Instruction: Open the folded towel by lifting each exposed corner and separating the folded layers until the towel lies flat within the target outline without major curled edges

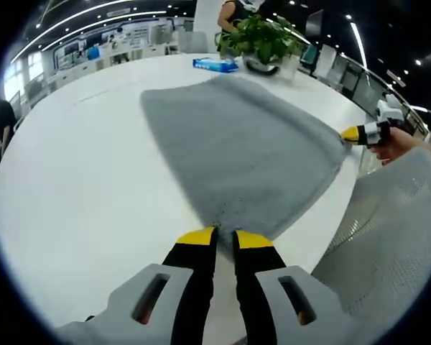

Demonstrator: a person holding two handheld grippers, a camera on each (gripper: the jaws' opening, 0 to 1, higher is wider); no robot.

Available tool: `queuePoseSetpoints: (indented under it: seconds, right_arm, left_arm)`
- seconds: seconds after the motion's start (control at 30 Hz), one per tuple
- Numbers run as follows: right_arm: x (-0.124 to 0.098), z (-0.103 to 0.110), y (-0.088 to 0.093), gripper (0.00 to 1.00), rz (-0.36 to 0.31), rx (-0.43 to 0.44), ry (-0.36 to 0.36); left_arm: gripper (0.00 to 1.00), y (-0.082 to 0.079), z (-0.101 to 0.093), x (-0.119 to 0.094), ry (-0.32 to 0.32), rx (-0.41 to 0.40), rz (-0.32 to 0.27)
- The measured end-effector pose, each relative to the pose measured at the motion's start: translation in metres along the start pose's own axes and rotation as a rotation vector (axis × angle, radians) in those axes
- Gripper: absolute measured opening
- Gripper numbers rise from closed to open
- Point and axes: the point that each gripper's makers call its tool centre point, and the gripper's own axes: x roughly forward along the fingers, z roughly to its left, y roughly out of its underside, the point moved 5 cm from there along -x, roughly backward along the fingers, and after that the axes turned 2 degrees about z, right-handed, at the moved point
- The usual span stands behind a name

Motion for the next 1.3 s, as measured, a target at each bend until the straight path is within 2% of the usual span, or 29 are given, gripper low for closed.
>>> queuePoseSetpoints:
  seconds: [0.23,0.4,0.5,0.57,0.6,0.7,0.87,1.03,1.13,1.17,1.2,1.27,1.3]
  right_arm:
    - [0.001,0.001,0.0,0.0,-0.012,-0.017,0.025]
    - [0.005,-0.002,-0.001,0.0,-0.01,-0.064,0.083]
    - [0.011,-0.006,-0.001,0.0,0.015,-0.124,0.125]
    - [0.012,-0.007,-0.004,0.0,0.025,-0.085,0.129]
    - [0.013,-0.007,-0.006,0.0,0.034,-0.095,0.132]
    - [0.014,-0.008,-0.009,0.0,0.072,-0.168,0.158]
    - [0.019,-0.006,-0.011,0.0,0.081,-0.182,0.17]
    - [0.017,-0.006,-0.01,0.0,0.058,-0.151,0.179]
    - [0.01,0.004,-0.014,0.0,-0.022,-0.25,0.157]
    - [0.009,0.007,-0.015,0.0,-0.043,-0.294,0.146]
    - [0.006,0.008,-0.018,0.0,-0.079,-0.367,0.167]
    - [0.005,0.013,-0.018,0.01,-0.095,-0.451,0.184]
    - [0.006,0.015,-0.017,0.01,-0.096,-0.465,0.175]
  left_arm:
    - [0.09,0.001,-0.001,-0.001,-0.008,0.015,-0.008]
    - [0.09,0.001,-0.003,-0.002,-0.022,0.051,-0.024]
    - [0.09,0.002,-0.002,-0.002,-0.027,0.04,-0.039]
    - [0.09,0.002,-0.001,-0.002,-0.025,0.021,-0.044]
    - [0.09,0.001,-0.001,-0.001,-0.023,0.009,-0.042]
    - [0.09,0.001,-0.001,-0.001,-0.019,0.019,-0.044]
    - [0.09,0.0,0.0,0.0,-0.015,0.008,-0.05]
    - [0.09,0.001,0.001,0.001,-0.011,-0.016,-0.067]
    - [0.09,-0.001,0.0,0.002,-0.012,-0.008,-0.05]
    - [0.09,-0.001,0.0,0.002,-0.013,-0.004,-0.047]
    - [0.09,-0.001,0.0,0.002,-0.014,-0.004,-0.047]
    - [0.09,-0.001,0.0,0.002,-0.014,-0.001,-0.048]
    - [0.09,-0.001,0.0,0.003,-0.013,0.001,-0.045]
